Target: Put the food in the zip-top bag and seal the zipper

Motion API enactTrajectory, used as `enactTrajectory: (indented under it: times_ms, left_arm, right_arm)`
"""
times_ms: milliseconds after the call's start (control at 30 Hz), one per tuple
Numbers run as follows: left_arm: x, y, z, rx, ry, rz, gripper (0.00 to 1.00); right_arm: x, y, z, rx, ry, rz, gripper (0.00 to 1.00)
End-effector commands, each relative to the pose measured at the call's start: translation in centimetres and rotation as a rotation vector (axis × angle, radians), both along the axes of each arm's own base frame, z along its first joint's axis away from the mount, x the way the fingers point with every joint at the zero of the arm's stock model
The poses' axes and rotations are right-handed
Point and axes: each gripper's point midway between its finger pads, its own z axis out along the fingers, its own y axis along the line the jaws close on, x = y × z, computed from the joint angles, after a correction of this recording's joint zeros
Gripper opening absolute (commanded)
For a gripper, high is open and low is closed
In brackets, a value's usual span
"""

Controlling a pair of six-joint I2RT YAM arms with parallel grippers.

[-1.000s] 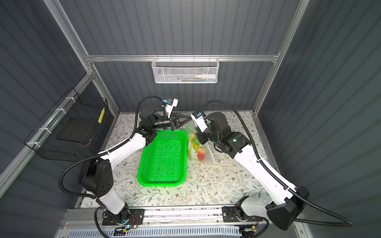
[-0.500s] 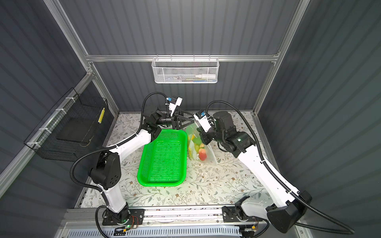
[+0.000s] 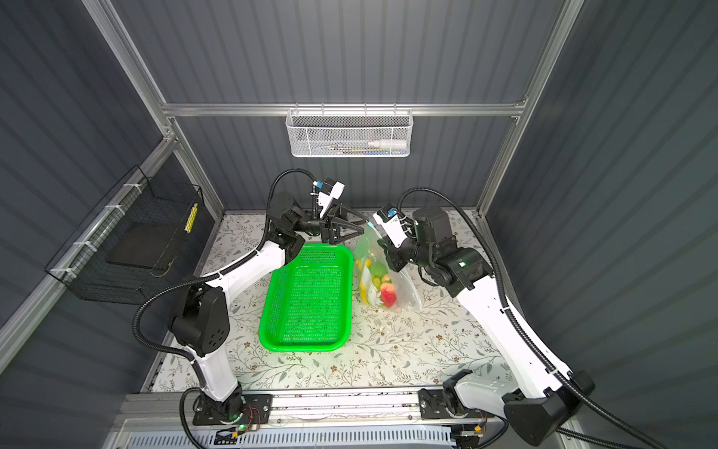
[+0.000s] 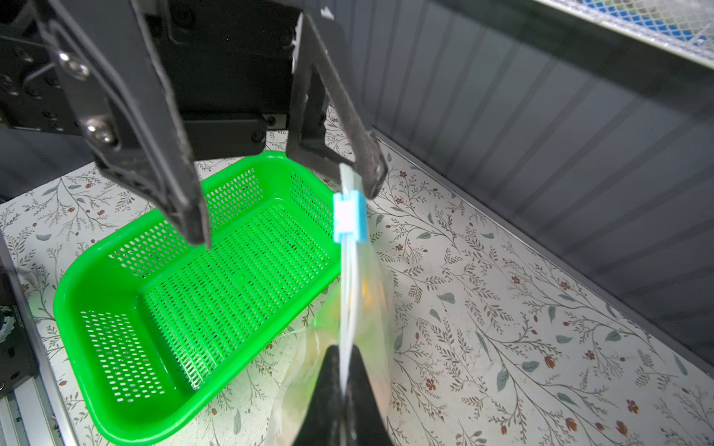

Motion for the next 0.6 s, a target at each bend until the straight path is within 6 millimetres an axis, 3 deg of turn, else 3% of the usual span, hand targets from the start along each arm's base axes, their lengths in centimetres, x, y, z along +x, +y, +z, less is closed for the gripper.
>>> enactTrajectory:
  times_ms: [0, 167, 267, 367, 567]
  left_arm:
    - [-0.1, -0.8, -0.3, -0.004, -0.012, -0.03, 0.68]
    - [0.5, -1.1, -0.3, -0.016, -0.02, -0.011, 0.74]
    - [0.4, -1.1, -0.1, -0.019, -0.029, -0.014, 0.73]
    - [-0.4, -1.4, -0.1, -0.016, -0.026, -0.04, 0.63]
    - [-2.0, -1.7, 0.1, -0.021, -0.01, -0.094, 0.31]
  right_arm:
    - [-0.8, 0.2, 2.9, 0.047, -0.066, 0.037, 0.0]
    - [-1.5, 0.5, 3.1, 0.066, -0.05, 0.065, 0.0]
    - [-1.6, 0.4, 3.1, 0.071, -0.056, 0.062, 0.0]
    - [-1.1, 0.1, 3.0, 0.062, -0.063, 0.036, 0.0]
    - [-0.2, 0.0, 2.5, 0.053, -0.054, 0.003, 0.0]
